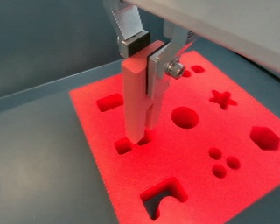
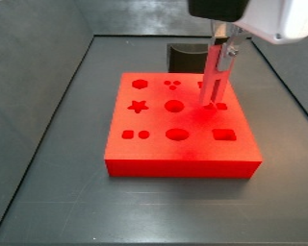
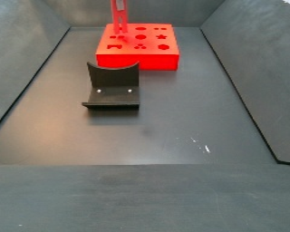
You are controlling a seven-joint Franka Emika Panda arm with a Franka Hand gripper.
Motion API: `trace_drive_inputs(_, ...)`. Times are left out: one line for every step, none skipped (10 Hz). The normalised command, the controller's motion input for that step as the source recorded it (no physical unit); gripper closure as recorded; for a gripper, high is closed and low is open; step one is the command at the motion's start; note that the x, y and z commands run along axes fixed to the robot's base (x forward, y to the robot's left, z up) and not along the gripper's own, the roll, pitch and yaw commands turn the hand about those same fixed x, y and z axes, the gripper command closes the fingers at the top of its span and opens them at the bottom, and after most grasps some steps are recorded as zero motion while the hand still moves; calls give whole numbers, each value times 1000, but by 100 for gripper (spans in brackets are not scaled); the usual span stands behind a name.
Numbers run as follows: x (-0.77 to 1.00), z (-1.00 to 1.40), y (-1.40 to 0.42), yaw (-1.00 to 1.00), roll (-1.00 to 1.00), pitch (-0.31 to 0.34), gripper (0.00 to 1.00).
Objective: Insert the double-square object.
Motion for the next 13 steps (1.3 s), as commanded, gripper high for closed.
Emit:
trace_drive_inputs(23,0,0,-611,170,244,100)
trace_drive_inputs(71,14,0,-609,154,216,100)
trace_drive_inputs(254,100,-3,-514,123,189,100)
trace_drive_inputs(329,51,-49,-457,121,191,100)
trace_drive_inputs(383,0,-120,-409,114,194,100)
trace_drive_inputs(443,0,-206,-320,133,213,100)
trace_drive_inputs(214,-6,-186,-51,97,154,100)
trace_drive_inputs(177,-63,-74,0,0,70,100)
trace_drive_inputs(517,-249,0,-486,0,94,100)
trace_drive_inputs(277,-217,69,-651,7,141,100)
trace_drive_inputs(126,-54,0,-371,33,170,100)
trace_drive_inputs(109,-40,0,-143,0,89,100)
trace_drive_inputs(323,0,0,-26,0,133,100)
